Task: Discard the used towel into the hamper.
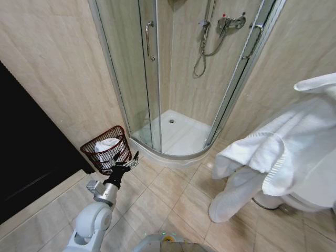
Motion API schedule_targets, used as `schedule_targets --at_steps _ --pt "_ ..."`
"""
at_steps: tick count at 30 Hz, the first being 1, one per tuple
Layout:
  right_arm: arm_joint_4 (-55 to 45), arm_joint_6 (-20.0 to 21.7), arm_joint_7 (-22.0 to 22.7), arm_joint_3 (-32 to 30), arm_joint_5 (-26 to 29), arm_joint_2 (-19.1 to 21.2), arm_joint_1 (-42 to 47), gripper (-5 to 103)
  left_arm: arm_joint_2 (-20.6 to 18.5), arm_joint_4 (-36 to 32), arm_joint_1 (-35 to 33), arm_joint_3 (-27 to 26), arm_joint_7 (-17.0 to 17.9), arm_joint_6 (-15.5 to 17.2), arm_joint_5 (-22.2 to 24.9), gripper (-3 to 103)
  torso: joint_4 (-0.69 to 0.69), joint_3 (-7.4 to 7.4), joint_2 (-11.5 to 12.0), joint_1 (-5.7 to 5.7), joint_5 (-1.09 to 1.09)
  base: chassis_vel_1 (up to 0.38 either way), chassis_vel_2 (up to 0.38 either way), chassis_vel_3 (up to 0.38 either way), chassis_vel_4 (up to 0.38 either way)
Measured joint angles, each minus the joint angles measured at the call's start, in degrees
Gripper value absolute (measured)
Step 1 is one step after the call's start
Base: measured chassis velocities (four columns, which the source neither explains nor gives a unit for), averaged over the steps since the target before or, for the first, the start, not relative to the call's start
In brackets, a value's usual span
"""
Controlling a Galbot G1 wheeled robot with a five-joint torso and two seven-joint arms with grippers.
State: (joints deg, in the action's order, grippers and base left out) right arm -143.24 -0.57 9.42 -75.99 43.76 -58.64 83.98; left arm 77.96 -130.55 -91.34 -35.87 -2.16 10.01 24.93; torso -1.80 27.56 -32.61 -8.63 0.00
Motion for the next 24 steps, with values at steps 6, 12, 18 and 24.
schedule_targets --at_steps 6,12,18,24 --pt "0.0 0.1 -0.1 0.3 0.2 0.2 0.0 7 0.0 0.0 0.0 0.0 0.0 0.0 0.0 100 0.00 0.97 -1.7 -0.71 0.01 0.000 0.000 0.000 0.000" --pt "0.0 0.2 -0.1 0.8 0.2 0.6 -0.4 7 0.0 0.0 0.0 0.0 0.0 0.0 0.0 100 0.00 1.69 -3.0 -1.24 0.00 0.000 0.000 0.000 0.000" --pt "0.0 0.2 -0.1 1.0 0.2 1.1 -0.2 7 0.0 0.0 0.0 0.0 0.0 0.0 0.0 100 0.00 2.47 -4.3 -1.82 0.00 0.000 0.000 0.000 0.000" --pt "0.0 0.4 -0.1 1.0 0.5 2.2 -0.7 7 0.0 0.0 0.0 0.0 0.0 0.0 0.0 100 0.00 3.43 -5.9 -2.43 0.00 0.000 0.000 0.000 0.000"
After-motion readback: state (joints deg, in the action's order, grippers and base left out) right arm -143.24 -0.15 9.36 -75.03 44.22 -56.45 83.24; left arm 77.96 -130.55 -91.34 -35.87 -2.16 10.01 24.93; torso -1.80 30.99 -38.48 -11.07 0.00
